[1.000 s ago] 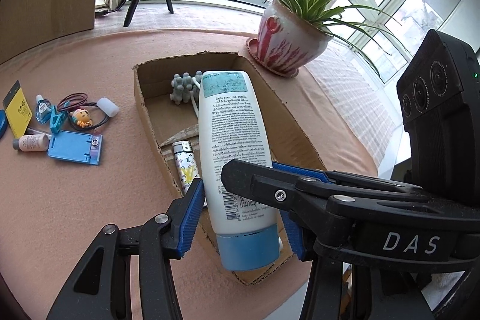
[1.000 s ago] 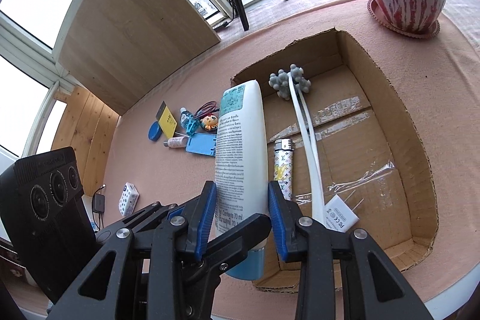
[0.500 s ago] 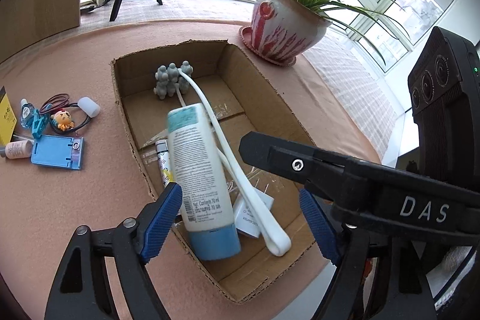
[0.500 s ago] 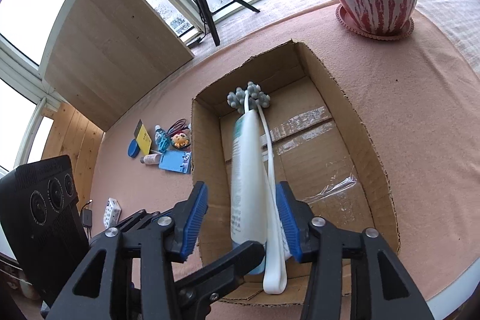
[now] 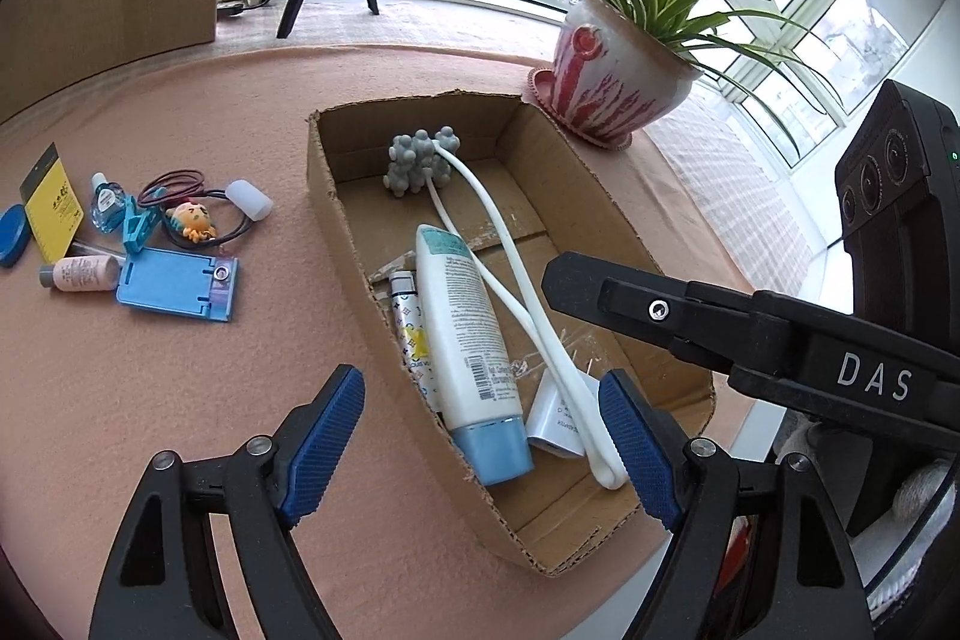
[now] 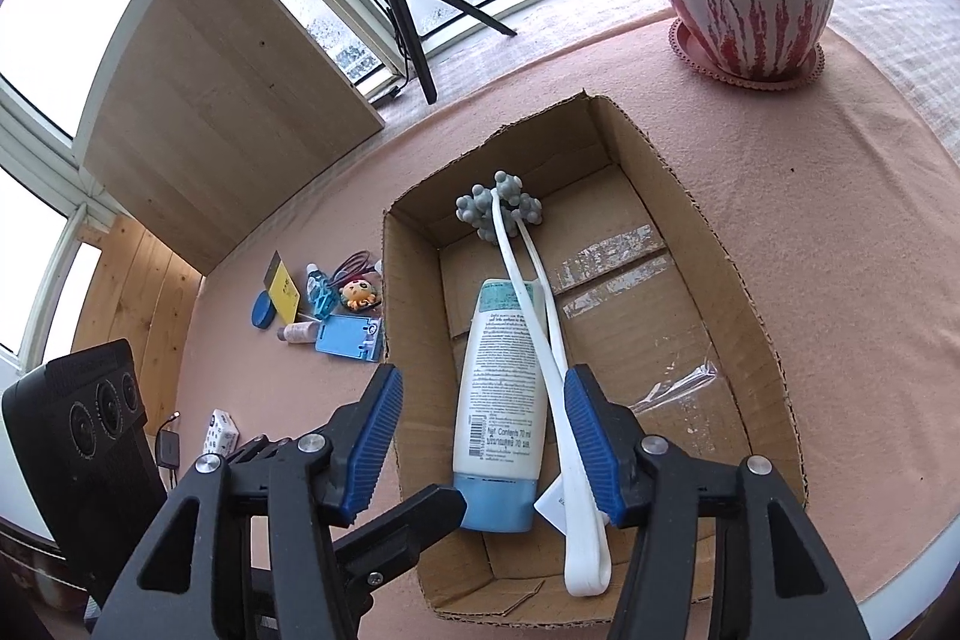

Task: Organize objects
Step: 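Lower the tube into the box and open the right gripper, then move the left gripper toward the yellow ruler card beside the blue lid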

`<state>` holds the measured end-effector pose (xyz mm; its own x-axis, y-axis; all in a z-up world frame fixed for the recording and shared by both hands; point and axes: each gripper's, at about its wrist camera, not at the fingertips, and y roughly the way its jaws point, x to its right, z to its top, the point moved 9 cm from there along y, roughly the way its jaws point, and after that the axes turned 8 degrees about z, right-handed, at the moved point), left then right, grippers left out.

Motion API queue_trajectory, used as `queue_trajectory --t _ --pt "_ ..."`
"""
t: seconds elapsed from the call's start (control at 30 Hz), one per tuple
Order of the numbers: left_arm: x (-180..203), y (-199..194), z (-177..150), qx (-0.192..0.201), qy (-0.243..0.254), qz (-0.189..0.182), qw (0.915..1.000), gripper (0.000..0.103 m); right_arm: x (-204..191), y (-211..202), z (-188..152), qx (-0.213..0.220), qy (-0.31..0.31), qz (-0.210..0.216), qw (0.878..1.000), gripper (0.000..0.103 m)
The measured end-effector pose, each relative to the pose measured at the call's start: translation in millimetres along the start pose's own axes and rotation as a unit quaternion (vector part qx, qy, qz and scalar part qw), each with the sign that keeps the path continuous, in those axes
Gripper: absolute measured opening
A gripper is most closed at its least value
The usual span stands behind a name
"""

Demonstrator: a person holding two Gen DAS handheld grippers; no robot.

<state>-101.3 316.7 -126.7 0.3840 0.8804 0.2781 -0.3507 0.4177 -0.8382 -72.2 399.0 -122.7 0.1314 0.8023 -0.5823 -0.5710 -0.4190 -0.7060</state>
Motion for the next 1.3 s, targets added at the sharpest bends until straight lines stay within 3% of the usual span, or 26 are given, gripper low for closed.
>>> queue_trajectory --t 0.73,1.07,1.17,1.3 --pt "-180 -51 -18 0.022 -0.12 0.087 0.9887 0.083 -100 87 -13 -0.078 -0.069 0.039 0.994 0.052" --pt "-264 -45 21 0.021 -0.146 0.135 0.9798 0.081 -119 96 -29 -0.091 -0.07 0.041 0.993 0.052" --pt "-284 -36 35 0.015 -0.149 0.149 0.9774 0.071 -118 92 -35 -0.091 -0.066 0.039 0.993 0.052" --pt "-306 -22 52 0.009 -0.153 0.169 0.9735 0.069 -113 85 -44 -0.09 -0.06 0.034 0.994 0.052"
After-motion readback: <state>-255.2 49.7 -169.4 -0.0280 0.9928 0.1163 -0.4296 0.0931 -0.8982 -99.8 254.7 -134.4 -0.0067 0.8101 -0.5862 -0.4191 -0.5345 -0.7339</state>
